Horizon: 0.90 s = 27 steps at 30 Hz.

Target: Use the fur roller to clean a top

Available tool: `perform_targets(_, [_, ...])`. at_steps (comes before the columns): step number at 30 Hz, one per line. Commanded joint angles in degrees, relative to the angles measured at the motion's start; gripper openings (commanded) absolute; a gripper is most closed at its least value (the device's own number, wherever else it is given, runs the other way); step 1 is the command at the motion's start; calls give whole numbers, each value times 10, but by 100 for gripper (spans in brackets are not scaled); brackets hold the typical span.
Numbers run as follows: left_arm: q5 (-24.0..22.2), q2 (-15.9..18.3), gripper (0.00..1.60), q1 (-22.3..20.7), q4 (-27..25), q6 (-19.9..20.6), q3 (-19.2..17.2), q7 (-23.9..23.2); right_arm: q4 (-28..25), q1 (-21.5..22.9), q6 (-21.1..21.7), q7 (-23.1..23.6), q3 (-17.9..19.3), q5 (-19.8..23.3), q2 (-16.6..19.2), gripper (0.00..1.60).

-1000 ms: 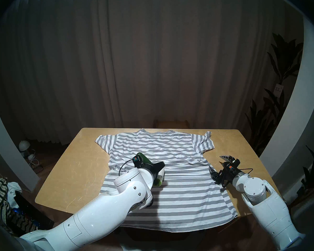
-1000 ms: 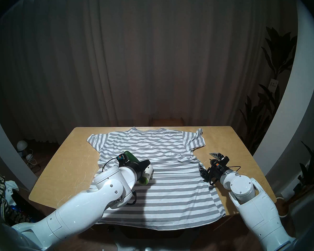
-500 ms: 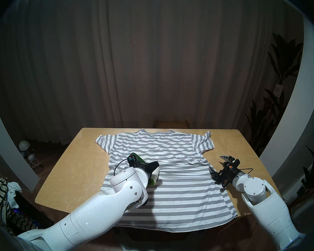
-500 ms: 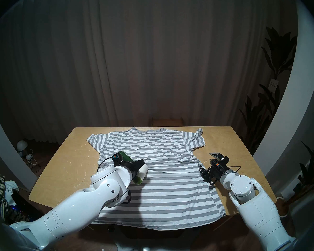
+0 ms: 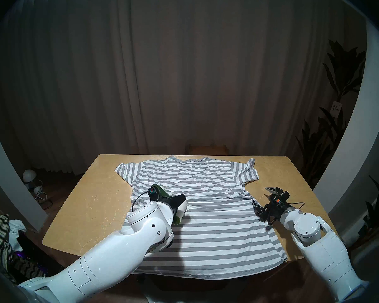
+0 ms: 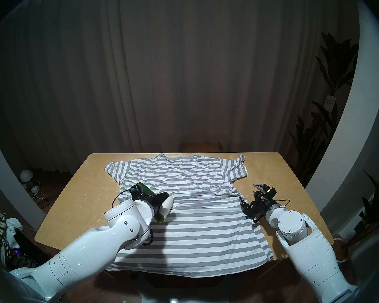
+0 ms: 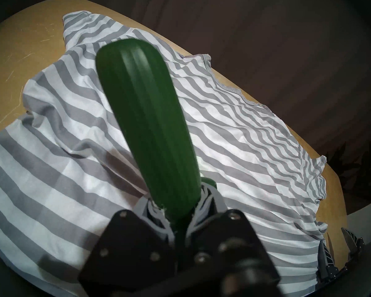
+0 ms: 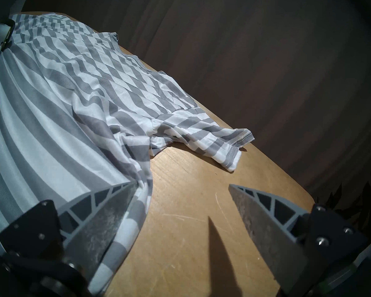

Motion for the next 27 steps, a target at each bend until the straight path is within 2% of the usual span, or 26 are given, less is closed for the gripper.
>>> perform_targets(1, [-3, 0, 0, 10, 5, -1, 3, 9, 56, -31, 26, 5, -23, -14, -3, 160])
perform_targets(20, [-2, 23, 0, 10, 13, -17, -33, 17, 68, -15, 26, 8, -34, -15, -3, 160])
perform_targets(27, [3, 43, 0, 21, -2, -40, -59, 26, 69, -13, 25, 8, -37, -14, -3, 160])
